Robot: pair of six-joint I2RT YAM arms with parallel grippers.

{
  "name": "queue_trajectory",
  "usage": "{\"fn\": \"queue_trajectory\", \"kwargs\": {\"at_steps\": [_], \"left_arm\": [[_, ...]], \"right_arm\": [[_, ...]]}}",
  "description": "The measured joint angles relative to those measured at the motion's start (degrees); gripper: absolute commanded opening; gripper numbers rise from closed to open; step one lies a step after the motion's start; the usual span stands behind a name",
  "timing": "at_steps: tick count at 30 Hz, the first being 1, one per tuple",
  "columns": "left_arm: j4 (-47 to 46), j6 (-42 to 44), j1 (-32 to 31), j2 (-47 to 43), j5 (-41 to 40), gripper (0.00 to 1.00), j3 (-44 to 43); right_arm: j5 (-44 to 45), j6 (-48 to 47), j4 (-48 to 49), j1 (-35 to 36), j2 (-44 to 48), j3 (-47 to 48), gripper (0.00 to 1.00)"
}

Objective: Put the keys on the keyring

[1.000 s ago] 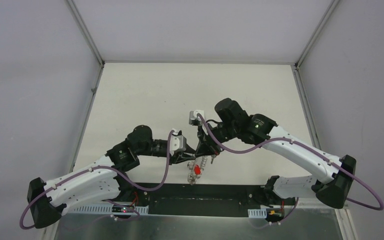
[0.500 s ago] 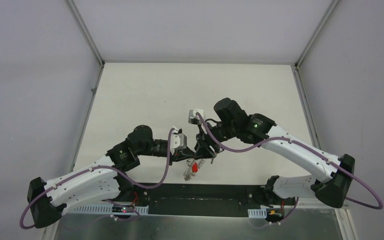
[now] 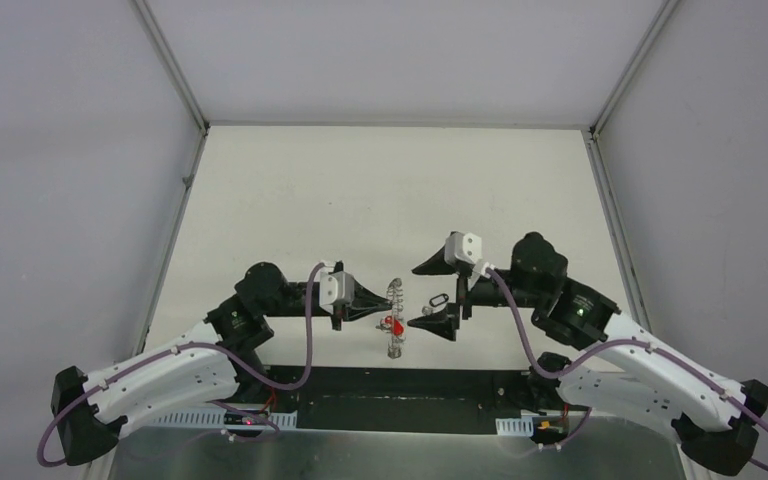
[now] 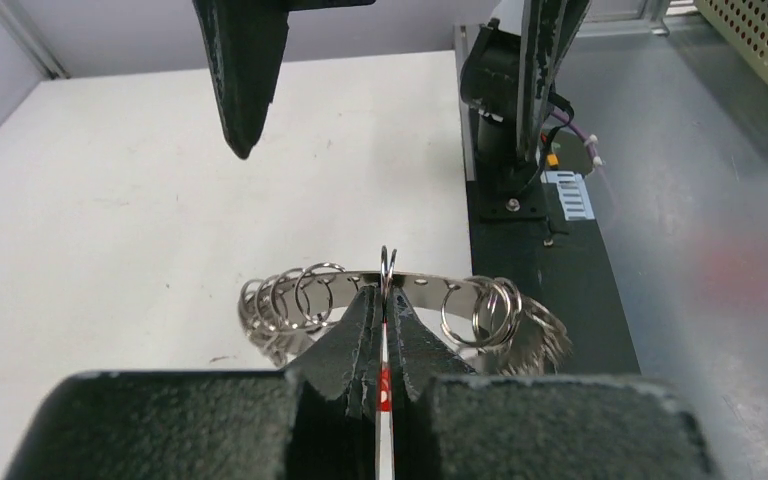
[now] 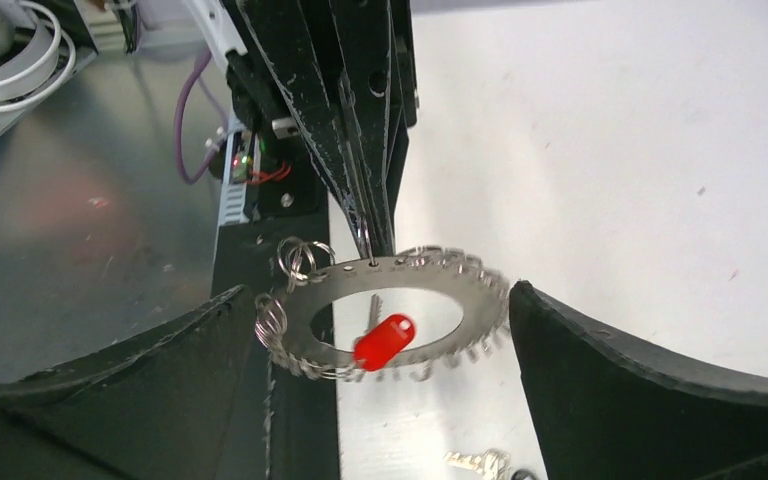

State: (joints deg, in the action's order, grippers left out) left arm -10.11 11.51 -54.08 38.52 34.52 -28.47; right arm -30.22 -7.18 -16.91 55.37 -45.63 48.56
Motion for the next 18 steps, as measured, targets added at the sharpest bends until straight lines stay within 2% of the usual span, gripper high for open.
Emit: {"fn": "queue_trajectory", "kwargs": {"at_steps": [3, 6, 13, 16, 18], "left_arm": [[-4.3, 0.0, 0.0, -0.8, 0.2, 0.00, 2.0], [-7.8, 0.7, 0.0, -1.2, 0.6, 0.00, 3.4], [-14.6, 2.3, 0.0, -1.5, 1.8, 0.00, 5.2], [-16.9, 2.4, 0.0, -1.5, 1.8, 0.00, 5.4], [-17.8, 2.3, 0.0, -1.5, 1.9, 0.00, 5.5]], "right_arm": [[0.4, -0.6, 4.9, 0.0, 3.7, -3.6, 0.99], [0.1, -1.0, 7.5, 0.0, 4.3, -4.5, 0.93], [-2.9, -1.2, 12.0, 0.0, 0.2, -4.5, 0.61], [-4.4, -0.8, 14.2, 0.0, -1.7, -4.5, 0.42], [-5.4, -0.6, 15.7, 0.0, -2.9, -4.5, 0.36]]}}
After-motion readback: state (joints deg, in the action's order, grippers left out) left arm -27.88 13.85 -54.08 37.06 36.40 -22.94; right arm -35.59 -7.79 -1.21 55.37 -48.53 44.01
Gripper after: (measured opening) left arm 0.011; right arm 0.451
